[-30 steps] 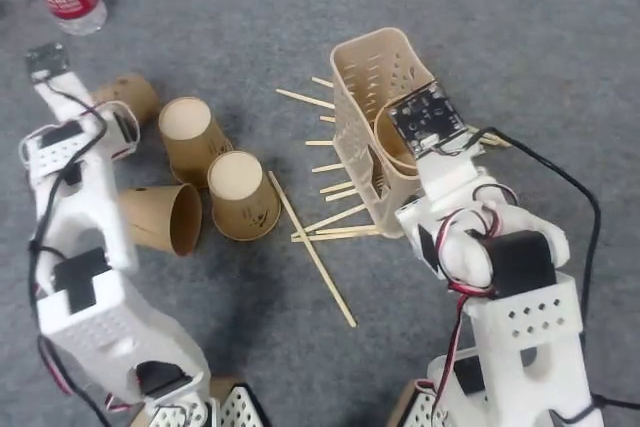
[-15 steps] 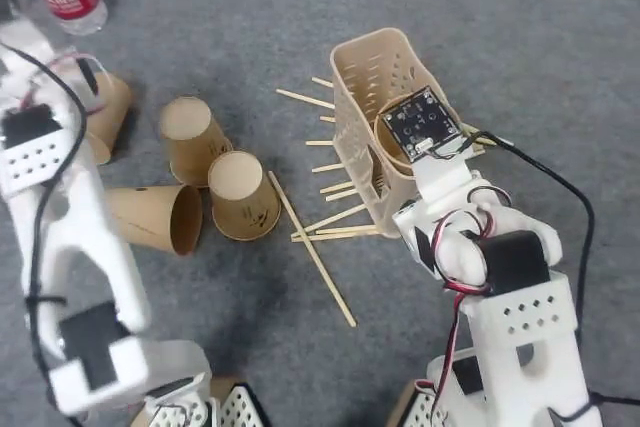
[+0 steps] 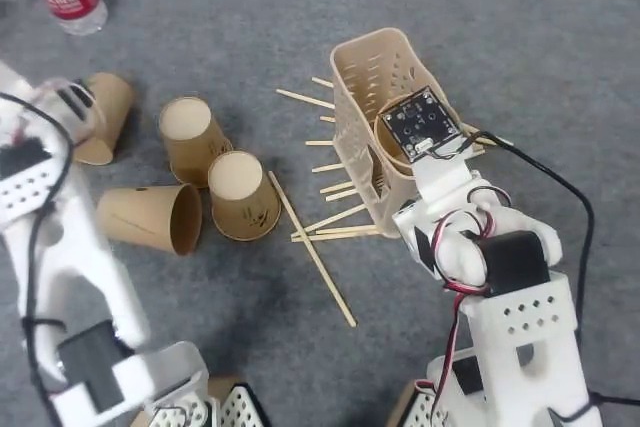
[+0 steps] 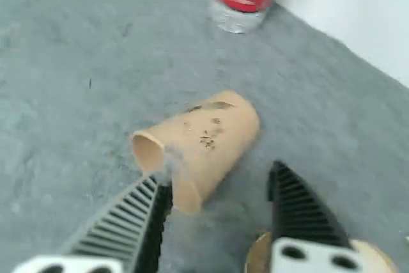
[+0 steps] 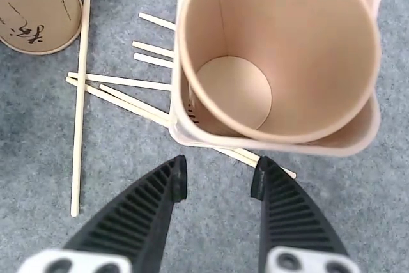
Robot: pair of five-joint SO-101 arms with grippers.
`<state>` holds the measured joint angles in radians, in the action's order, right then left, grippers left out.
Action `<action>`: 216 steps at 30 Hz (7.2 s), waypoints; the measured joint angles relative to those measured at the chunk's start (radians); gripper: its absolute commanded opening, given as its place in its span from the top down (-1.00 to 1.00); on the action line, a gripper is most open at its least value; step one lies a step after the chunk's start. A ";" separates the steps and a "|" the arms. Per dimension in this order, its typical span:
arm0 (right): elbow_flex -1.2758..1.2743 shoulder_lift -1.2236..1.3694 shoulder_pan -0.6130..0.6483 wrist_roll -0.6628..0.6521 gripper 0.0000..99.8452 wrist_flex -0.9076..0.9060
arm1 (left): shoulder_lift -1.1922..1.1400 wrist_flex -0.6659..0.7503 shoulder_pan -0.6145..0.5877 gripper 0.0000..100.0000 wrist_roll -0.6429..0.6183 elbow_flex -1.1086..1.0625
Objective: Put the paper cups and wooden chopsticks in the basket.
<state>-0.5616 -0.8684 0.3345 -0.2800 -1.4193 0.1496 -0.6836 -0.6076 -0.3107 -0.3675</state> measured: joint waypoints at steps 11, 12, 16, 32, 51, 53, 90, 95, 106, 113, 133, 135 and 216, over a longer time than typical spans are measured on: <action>0.000 0.000 0.000 0.000 0.66 0.000 | -0.072 0.491 -0.037 0.49 -0.356 -0.394; 0.000 0.000 0.000 0.000 0.66 0.000 | -0.072 0.497 -0.046 0.49 -0.376 -0.394; 0.000 0.000 0.044 0.000 0.66 0.000 | -0.089 0.512 -0.054 0.49 -0.393 -0.393; -0.021 0.000 0.078 0.000 0.66 0.000 | -0.540 0.419 -0.021 0.84 -0.370 0.089; -0.021 0.000 0.071 0.000 0.66 0.000 | -0.356 -0.003 0.103 0.98 0.032 0.453; -0.021 -0.002 0.028 0.000 0.66 0.000 | -0.288 -0.121 0.132 0.98 0.107 0.552; -0.551 -0.594 -0.773 0.244 0.66 0.482 | -0.301 -0.974 1.303 0.98 0.566 1.366; -0.551 -0.594 -0.773 0.244 0.66 0.482 | -0.305 -0.979 1.307 0.97 0.566 1.346; -0.551 -0.594 -0.773 0.244 0.66 0.482 | -0.381 -0.990 1.292 0.50 0.497 1.263; -0.551 -0.594 -0.773 0.244 0.66 0.482 | -0.373 -1.007 1.292 0.50 0.399 1.324; -0.551 -0.594 -0.692 0.250 0.66 0.473 | 0.032 -0.988 0.359 0.50 0.885 0.738; -0.551 -0.594 -0.692 0.250 0.66 0.473 | 0.048 -0.882 0.279 0.50 0.914 0.577; -0.566 -0.594 -0.686 0.250 0.65 0.473 | -0.790 -0.908 0.321 0.55 0.939 1.059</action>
<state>-1.1278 -1.4622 -0.3514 -0.0299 -0.9467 -0.6406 -1.5919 -0.2869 0.6283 0.6912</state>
